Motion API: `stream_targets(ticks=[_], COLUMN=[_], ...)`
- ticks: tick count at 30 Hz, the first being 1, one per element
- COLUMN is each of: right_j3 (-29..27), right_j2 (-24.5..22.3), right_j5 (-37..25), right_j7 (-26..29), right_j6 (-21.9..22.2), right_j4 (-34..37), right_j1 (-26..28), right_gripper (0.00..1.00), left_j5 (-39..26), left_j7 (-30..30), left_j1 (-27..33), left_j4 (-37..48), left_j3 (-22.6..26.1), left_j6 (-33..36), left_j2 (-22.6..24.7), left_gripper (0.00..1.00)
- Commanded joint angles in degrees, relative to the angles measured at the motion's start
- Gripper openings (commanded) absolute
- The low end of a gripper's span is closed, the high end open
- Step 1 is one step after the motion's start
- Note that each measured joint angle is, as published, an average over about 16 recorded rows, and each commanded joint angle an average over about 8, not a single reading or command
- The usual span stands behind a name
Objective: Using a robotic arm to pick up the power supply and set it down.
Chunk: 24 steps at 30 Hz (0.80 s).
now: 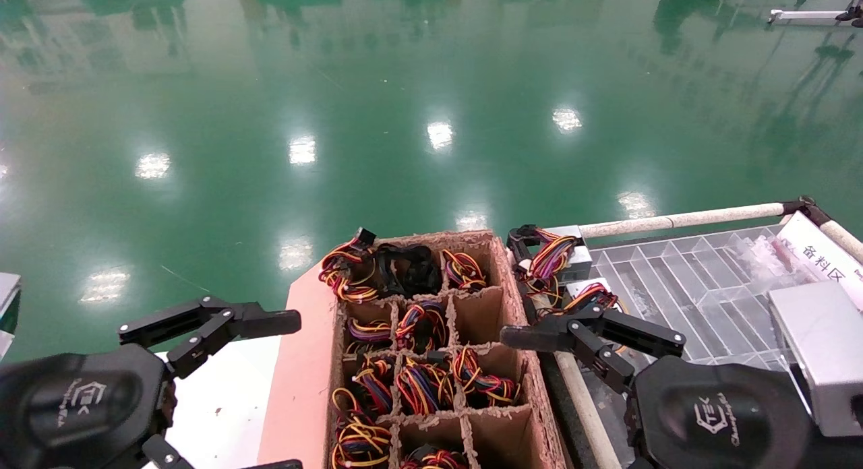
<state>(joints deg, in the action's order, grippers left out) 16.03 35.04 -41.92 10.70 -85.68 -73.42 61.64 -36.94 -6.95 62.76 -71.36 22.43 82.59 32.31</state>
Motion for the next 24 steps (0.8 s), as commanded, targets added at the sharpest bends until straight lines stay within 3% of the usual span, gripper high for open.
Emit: stream_targets(ticks=[1,4,6,7,24], right_j3=[0.0,0.0,0.0,0.0,0.0], right_j2=[0.0,0.0,0.0,0.0,0.0], right_j5=[0.0,0.0,0.0,0.0,0.0], right_j7=[0.0,0.0,0.0,0.0,0.0], right_j6=[0.0,0.0,0.0,0.0,0.0], right_j4=[0.0,0.0,0.0,0.0,0.0], right_j1=[0.0,0.0,0.0,0.0,0.0], right_gripper=[1.00,1.00,1.00,1.00,1.00], left_j5=[0.0,0.0,0.0,0.0,0.0], left_j7=[0.0,0.0,0.0,0.0,0.0], left_j1=[0.0,0.0,0.0,0.0,0.0], left_j4=[0.0,0.0,0.0,0.0,0.0], left_j3=[0.0,0.0,0.0,0.0,0.0], left_j6=[0.0,0.0,0.0,0.0,0.0], left_j2=[0.0,0.0,0.0,0.0,0.0], left_gripper=[0.43,0.27,0.04,0.00,0.00])
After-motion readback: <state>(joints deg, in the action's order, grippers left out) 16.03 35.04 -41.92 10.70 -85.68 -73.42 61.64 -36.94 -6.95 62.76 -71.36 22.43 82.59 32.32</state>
